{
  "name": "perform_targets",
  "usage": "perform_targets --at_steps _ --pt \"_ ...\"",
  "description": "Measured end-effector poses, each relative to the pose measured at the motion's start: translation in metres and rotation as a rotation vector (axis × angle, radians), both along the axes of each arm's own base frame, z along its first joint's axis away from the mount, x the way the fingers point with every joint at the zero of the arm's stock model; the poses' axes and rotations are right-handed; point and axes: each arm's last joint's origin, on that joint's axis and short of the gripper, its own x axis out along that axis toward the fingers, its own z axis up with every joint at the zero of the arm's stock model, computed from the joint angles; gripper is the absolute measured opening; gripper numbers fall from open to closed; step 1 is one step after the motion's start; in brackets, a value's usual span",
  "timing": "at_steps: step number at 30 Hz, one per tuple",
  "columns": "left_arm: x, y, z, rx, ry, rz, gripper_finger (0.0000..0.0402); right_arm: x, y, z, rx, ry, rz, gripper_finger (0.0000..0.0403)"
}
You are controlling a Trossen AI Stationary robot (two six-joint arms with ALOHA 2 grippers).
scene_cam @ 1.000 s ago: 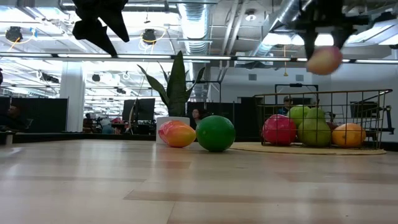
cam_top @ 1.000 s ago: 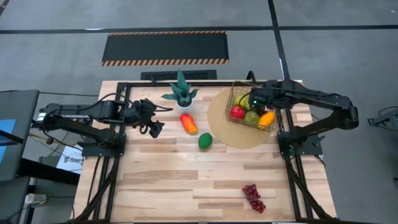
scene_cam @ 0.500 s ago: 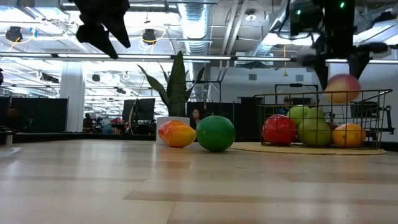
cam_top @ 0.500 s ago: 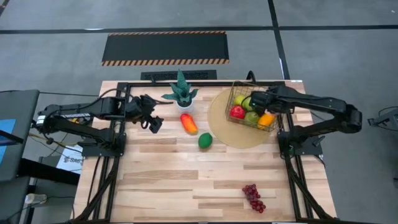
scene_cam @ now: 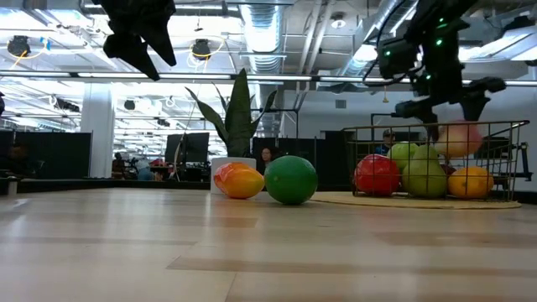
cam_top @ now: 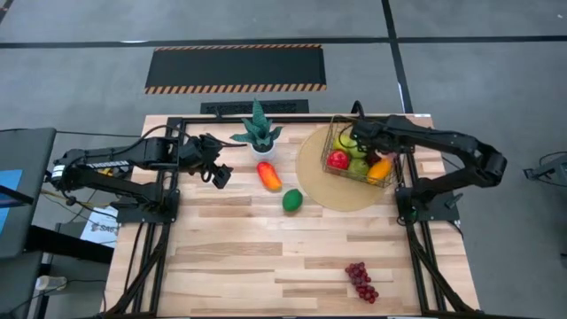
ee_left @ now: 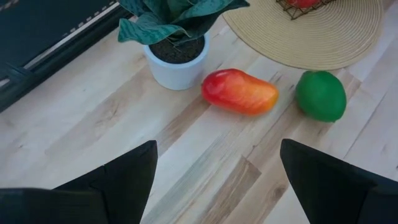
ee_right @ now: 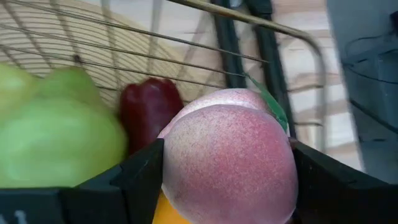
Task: Build produce basket
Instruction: Put the peach into the wire basket
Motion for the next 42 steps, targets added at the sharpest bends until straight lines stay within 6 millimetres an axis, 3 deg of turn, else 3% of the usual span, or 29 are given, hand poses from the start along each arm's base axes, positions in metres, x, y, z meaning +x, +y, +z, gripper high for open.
perform_targets --at_steps 7,20,26,33,42 --pt "0.000 0.000 0.000 0.000 0.000 0.000 0.0327 0.007 -0.013 -0.013 0.023 0.033 -0.008 0.0297" --pt "0.000 0.001 0.000 0.015 0.001 0.014 0.0327 0.010 -0.016 -0.028 0.058 0.095 0.012 0.0297" --pt "0.000 0.001 0.000 0.014 0.000 0.016 0.0327 0.012 -0.017 -0.029 0.082 0.093 0.080 0.0305" --pt "0.000 0.001 0.000 0.014 0.000 0.018 0.0327 0.015 -0.018 -0.028 0.120 0.079 0.171 0.0360" --pt "0.000 0.001 0.000 0.014 -0.003 0.024 0.0327 0.012 -0.015 -0.007 0.083 -0.014 0.211 0.0385"
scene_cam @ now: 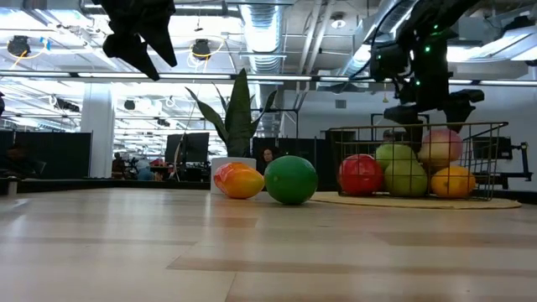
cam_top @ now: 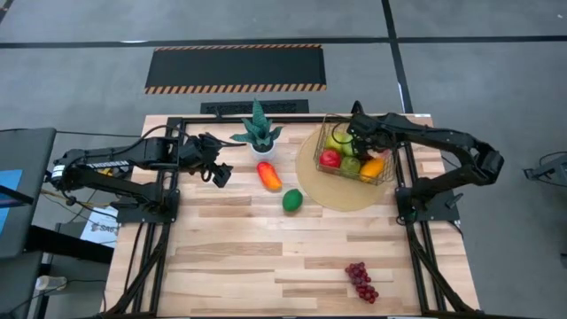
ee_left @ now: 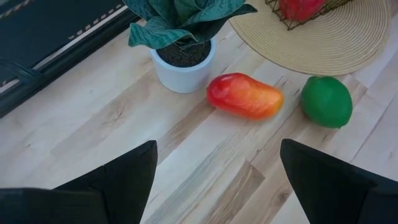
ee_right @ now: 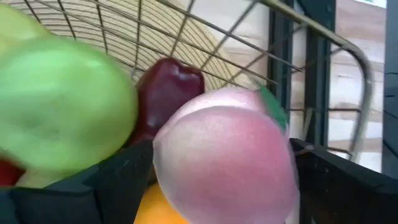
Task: Build produce basket
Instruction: Put the peach into the wire basket, then put the lime into the wire basket
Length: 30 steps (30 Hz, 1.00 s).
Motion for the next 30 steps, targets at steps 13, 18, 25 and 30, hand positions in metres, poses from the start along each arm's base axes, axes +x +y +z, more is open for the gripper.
perform_targets --at_steps 13,18,25,30 --pt "0.001 0.000 0.001 -0.002 -0.021 0.004 0.0327 -0.001 0.007 0.023 -0.043 -0.059 0.121 0.0385" --pt "0.002 0.000 0.001 -0.011 -0.022 -0.003 0.0327 0.003 0.011 0.058 -0.112 -0.151 0.150 0.0384" --pt "0.002 -0.002 0.001 -0.040 -0.021 -0.042 0.0327 0.031 0.036 0.094 -0.129 -0.416 0.457 0.0385" --pt "0.002 -0.002 0.001 -0.041 -0.021 -0.041 0.0327 0.059 0.065 0.097 -0.136 -0.523 0.643 0.0384"
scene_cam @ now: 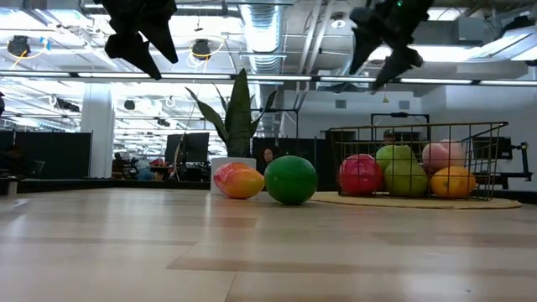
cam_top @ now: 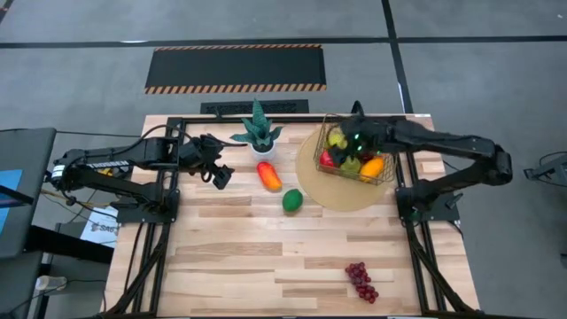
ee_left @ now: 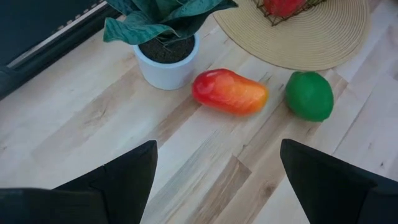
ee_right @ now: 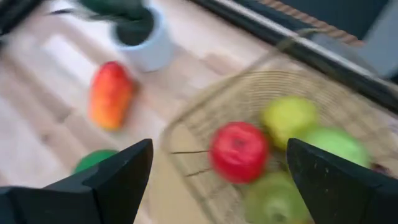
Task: Build produce basket
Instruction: Put the lime into the wire basket
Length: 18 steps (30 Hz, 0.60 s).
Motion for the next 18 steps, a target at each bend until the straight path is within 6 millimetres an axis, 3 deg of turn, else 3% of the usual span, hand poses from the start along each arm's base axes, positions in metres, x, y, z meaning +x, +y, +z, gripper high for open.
perform_targets --at_steps 4,10,18 --pt "0.000 0.000 0.000 0.001 0.001 0.001 0.0327 0.030 0.020 -0.008 -0.040 -0.038 0.136 0.0384" --pt "0.000 0.000 0.000 -0.004 0.000 0.007 0.0327 0.078 0.045 -0.036 -0.163 -0.006 0.394 0.0386" --pt "0.000 0.000 0.000 0.006 0.008 -0.004 0.0327 0.107 0.062 -0.068 -0.337 0.130 0.748 0.0384"
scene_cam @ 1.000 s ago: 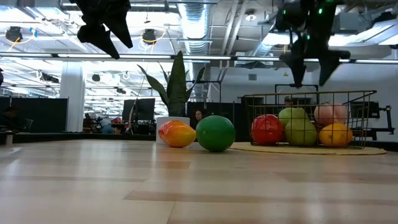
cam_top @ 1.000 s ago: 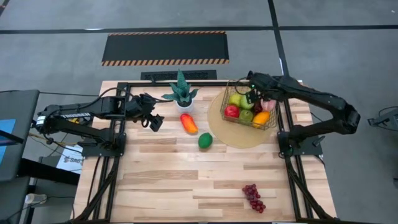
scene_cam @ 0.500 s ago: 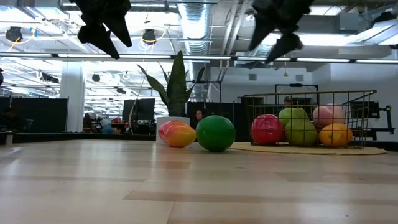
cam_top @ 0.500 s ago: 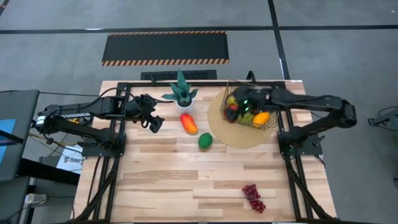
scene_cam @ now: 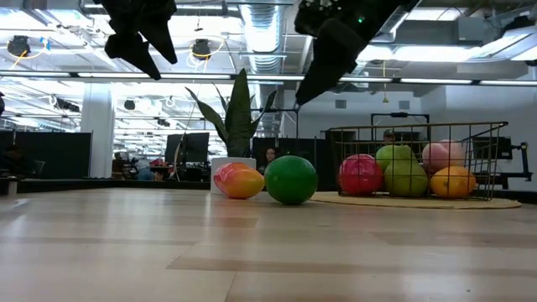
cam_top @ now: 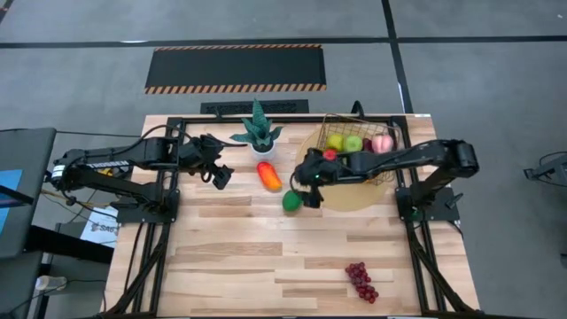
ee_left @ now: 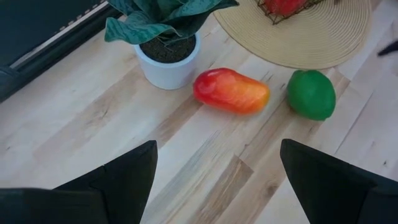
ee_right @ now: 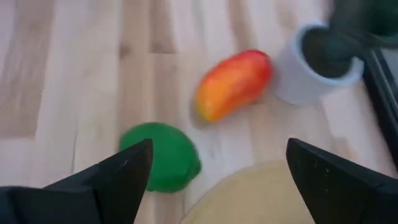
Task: Build produce basket
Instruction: Put the lime into the wire basket
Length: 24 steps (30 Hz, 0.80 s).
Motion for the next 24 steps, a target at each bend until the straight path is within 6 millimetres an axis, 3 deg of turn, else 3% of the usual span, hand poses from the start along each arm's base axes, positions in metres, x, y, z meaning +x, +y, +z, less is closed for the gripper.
perform_targets --at_steps 12,24 --pt "0.000 0.000 0.000 0.005 0.000 0.003 0.0327 0.028 0.002 -0.037 -0.004 0.037 0.287 0.0384" --pt "0.000 0.000 0.000 -0.009 -0.008 0.023 0.0327 0.055 0.001 -0.061 0.006 0.116 0.415 0.0384"
